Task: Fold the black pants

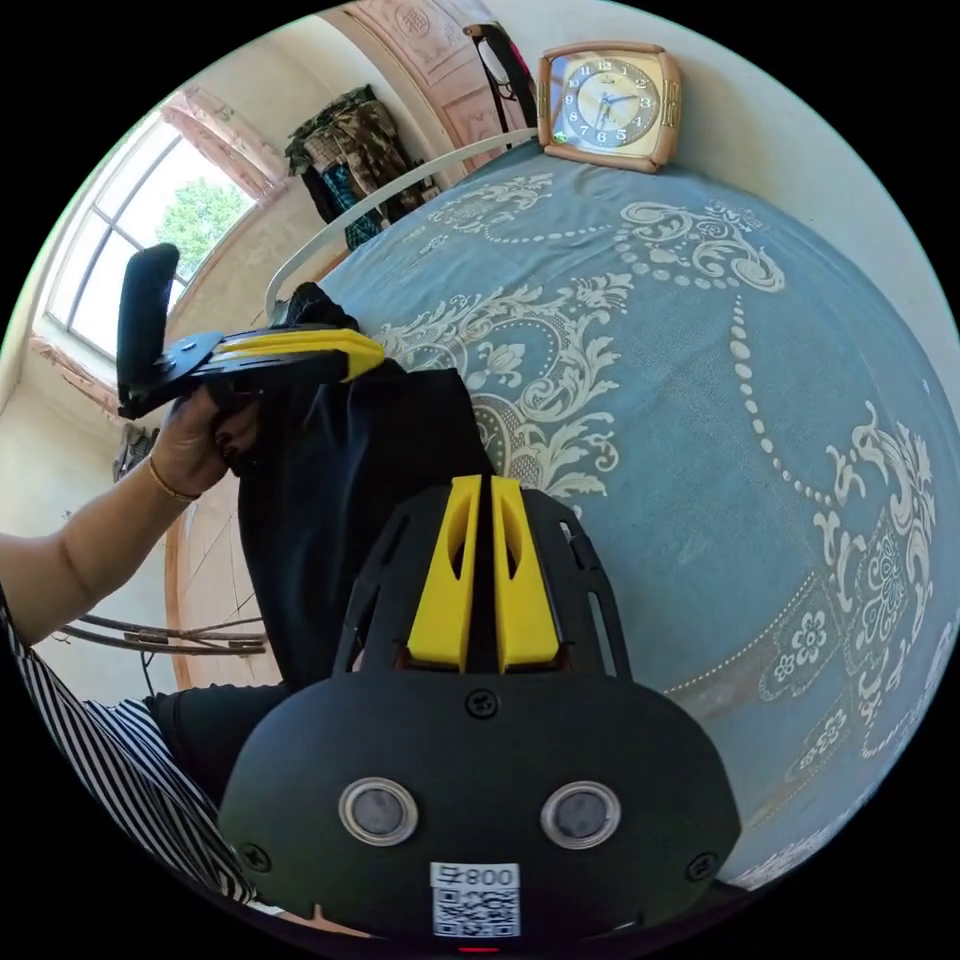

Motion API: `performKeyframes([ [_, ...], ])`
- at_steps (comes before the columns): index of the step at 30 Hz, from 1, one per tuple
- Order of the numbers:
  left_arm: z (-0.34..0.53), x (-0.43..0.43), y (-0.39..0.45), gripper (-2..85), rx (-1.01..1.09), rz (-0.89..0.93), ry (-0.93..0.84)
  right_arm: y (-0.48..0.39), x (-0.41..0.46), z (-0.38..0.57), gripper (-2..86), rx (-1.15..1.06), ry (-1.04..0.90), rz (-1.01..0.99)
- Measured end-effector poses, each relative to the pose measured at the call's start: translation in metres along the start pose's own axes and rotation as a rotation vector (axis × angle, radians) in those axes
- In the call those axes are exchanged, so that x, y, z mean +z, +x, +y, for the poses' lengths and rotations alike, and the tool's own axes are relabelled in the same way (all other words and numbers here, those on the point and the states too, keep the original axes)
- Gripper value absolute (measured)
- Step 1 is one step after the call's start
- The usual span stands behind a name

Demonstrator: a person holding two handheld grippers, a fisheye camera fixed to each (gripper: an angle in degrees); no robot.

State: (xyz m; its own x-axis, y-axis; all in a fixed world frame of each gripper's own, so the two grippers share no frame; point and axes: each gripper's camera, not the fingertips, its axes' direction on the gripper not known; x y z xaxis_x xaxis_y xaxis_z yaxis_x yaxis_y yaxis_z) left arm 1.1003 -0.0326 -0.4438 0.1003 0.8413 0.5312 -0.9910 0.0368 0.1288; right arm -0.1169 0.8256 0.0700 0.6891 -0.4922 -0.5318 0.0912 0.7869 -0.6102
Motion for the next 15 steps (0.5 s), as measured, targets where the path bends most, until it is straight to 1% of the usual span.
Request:
performKeyframes([
  [1, 0.009, -0.011, -0.008, 6.2, -0.033, -0.019, 0.022, -0.005, -0.005, -0.003, 3.4, -0.002, 0.021, -0.008],
  [3, 0.050, -0.053, -0.046, 8.7, -0.230, -0.139, 0.099, -0.019, -0.016, -0.007, 4.2, -0.034, 0.082, -0.062],
  [4, 0.061, -0.061, -0.056, 8.9, -0.285, -0.173, 0.113, -0.032, -0.020, -0.011, 5.0, -0.061, 0.113, -0.114],
  [5, 0.082, -0.074, -0.076, 9.4, -0.403, -0.220, 0.132, -0.041, -0.021, -0.013, 5.6, -0.078, 0.122, -0.143],
  [6, 0.101, -0.080, -0.096, 9.7, -0.499, -0.203, 0.132, -0.059, -0.019, -0.018, 6.6, -0.118, 0.116, -0.197],
  [7, 0.108, -0.081, -0.104, 9.8, -0.528, -0.175, 0.122, -0.082, -0.011, -0.022, 7.5, -0.169, 0.086, -0.246],
  [9, 0.128, -0.074, -0.132, 9.1, -0.626, -0.095, 0.068, -0.121, 0.006, -0.025, 8.0, -0.269, 0.022, -0.267],
  [10, 0.131, -0.072, -0.137, 8.7, -0.638, -0.079, 0.058, -0.145, 0.019, -0.025, 8.1, -0.324, -0.025, -0.253],
  [12, 0.141, -0.068, -0.151, 4.3, -0.685, -0.079, 0.027, -0.174, 0.038, -0.025, 8.1, -0.401, -0.098, -0.230],
  [15, 0.152, -0.076, -0.158, 2.2, -0.697, -0.032, 0.068, -0.200, 0.062, -0.024, 7.2, -0.448, -0.175, -0.133],
])
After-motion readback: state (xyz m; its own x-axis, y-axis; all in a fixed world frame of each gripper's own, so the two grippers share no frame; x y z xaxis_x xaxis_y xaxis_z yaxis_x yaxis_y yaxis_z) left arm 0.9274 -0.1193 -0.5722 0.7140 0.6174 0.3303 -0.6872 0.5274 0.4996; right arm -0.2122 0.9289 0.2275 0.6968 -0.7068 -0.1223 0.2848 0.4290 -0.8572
